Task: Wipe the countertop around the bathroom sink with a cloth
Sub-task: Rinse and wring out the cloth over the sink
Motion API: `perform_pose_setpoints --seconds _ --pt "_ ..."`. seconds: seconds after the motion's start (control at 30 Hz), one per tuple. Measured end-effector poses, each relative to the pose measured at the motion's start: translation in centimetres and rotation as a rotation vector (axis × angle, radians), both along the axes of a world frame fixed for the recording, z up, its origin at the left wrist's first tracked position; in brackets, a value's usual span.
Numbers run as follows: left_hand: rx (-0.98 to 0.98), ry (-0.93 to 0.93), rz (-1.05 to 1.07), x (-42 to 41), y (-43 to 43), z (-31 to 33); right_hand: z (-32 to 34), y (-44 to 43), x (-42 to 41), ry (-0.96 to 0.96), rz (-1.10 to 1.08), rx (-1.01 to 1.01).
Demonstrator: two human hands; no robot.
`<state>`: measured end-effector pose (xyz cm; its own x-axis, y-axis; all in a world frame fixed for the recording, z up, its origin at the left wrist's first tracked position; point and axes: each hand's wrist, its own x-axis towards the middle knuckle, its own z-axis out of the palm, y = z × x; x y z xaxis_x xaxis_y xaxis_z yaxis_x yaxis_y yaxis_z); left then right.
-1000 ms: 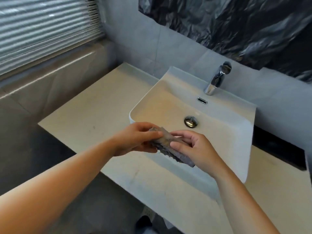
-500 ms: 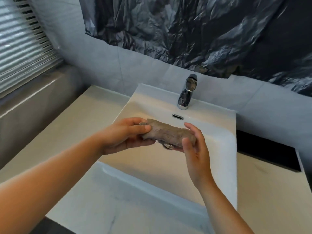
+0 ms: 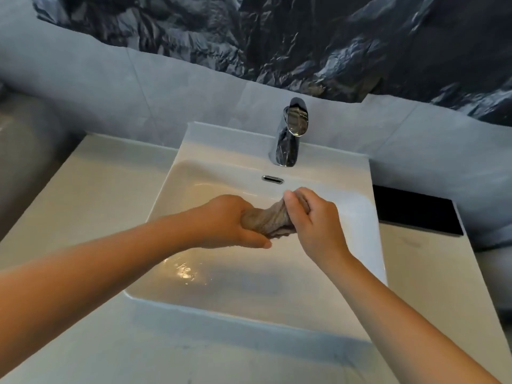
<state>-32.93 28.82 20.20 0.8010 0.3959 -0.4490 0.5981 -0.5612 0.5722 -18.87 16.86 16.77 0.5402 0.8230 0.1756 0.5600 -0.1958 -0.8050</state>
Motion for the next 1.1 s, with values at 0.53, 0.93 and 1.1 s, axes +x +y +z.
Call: perform_pose_setpoints --seconds 0.53,0.93,1.1 --pt "-0.139 -0.212 -0.014 0.0 0.5 -4.5 -2.1 -2.0 0.1 0.357 0.020 -0.360" --pt "-1.068 0.184 -0.153 0.2 1.1 -2.1 -3.4 -2.1 -1.7 -0.119 0.056 0.373" --pt "-0.489 0.137 -0.150 1.3 0.5 -1.4 -3.8 -1.1 -1.0 0.040 0.030 0.023"
